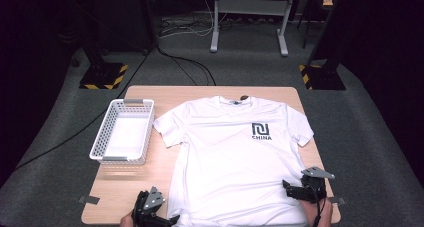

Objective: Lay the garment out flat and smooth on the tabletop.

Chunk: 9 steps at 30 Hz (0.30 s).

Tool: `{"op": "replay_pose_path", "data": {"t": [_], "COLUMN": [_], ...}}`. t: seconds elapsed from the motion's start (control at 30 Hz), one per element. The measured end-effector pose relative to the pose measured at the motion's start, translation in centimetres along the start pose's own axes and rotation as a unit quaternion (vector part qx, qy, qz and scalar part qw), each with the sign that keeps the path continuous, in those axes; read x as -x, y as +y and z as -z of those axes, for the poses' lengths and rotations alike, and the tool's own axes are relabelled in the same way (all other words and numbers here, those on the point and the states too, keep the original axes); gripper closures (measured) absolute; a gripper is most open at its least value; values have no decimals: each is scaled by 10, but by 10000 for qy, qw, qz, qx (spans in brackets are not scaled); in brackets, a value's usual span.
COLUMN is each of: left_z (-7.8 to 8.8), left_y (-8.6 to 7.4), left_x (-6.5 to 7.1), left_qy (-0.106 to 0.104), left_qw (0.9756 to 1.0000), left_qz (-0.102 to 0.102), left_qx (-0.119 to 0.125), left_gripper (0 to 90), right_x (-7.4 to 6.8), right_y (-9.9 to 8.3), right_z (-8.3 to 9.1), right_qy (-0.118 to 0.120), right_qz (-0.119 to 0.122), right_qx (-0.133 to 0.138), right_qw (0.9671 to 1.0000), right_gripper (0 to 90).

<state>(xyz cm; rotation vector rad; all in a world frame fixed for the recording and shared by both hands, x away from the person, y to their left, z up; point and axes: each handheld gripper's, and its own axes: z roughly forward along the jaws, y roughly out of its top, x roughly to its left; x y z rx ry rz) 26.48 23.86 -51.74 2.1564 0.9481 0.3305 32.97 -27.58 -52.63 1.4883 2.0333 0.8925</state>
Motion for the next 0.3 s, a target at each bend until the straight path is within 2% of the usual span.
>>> {"op": "replay_pose_path", "data": {"t": [0.07, 0.1, 0.17, 0.23, 0.27, 0.3], "left_z": [1, 0, -7, -17, -22, -24], "left_y": [3, 5, 10, 13, 15, 16], "left_x": [-10, -17, -31, -46, -53, -55], "left_qy": [265, 387, 731, 995, 1192, 1272], "left_qw": [9992, 9981, 9935, 9885, 9850, 9835], "left_qz": [180, 320, 752, 1084, 1222, 1268], "left_qx": [247, 359, 450, 349, 235, 219], "left_gripper": [0, 0, 0, 0, 0, 0], "right_x": [2, 4, 11, 18, 21, 25], "right_y": [0, -1, -2, -3, -4, -5], "right_z": [2, 4, 9, 13, 14, 14], "right_qy": [17, 47, 53, -133, -245, -337], "right_qz": [-56, -163, -330, -332, -287, -281], "right_qx": [83, 200, 320, 302, 311, 297], "right_qw": [9999, 9997, 9989, 9989, 9988, 9986], "right_gripper": [62, 62, 59, 60, 62, 61]}}
